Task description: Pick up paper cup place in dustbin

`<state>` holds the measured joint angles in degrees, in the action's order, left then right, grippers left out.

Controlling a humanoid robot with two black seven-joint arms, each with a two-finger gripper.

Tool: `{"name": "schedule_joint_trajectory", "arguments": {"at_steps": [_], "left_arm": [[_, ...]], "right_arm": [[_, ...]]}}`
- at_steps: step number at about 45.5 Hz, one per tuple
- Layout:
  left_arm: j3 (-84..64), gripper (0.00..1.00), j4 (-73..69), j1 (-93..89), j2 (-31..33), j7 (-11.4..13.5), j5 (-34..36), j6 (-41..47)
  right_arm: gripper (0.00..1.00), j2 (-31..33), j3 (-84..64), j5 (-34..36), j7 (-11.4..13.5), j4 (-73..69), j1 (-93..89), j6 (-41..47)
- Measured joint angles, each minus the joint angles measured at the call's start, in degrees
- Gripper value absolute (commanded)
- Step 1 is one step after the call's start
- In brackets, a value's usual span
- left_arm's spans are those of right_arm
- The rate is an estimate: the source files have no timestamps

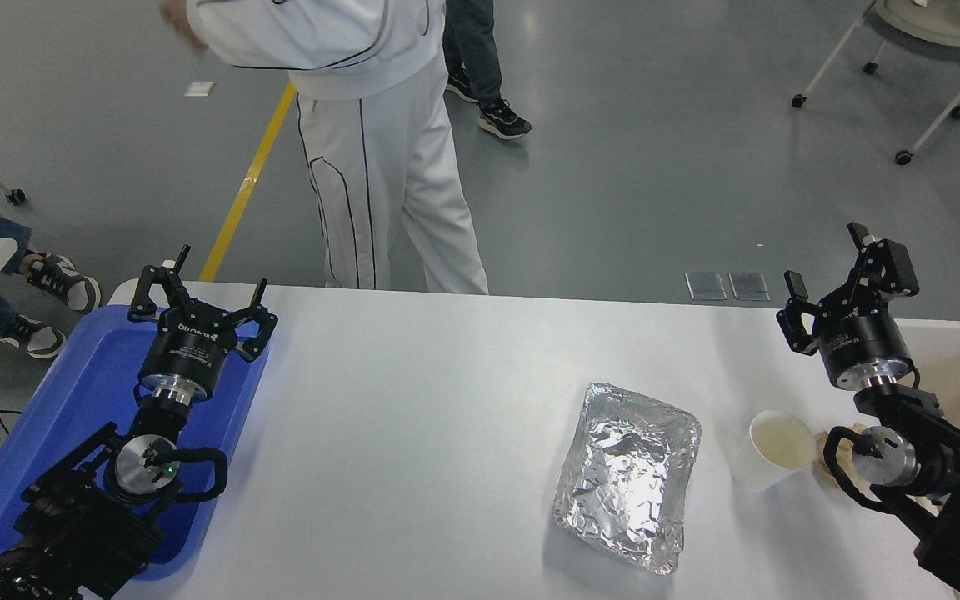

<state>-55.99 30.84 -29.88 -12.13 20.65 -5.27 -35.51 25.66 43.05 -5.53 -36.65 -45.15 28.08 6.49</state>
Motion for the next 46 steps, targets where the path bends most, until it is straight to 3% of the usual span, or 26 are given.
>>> {"name": "schedule_joint_trajectory", "arguments": {"at_steps": [46], "left_arm": [[0.00,1.00,0.00,0.00,0.00,0.00,0.00,0.02]], "right_arm": [[1.00,-0.03,0.01,0.04,0.00,-0.02,-0.53,0.03]]}}
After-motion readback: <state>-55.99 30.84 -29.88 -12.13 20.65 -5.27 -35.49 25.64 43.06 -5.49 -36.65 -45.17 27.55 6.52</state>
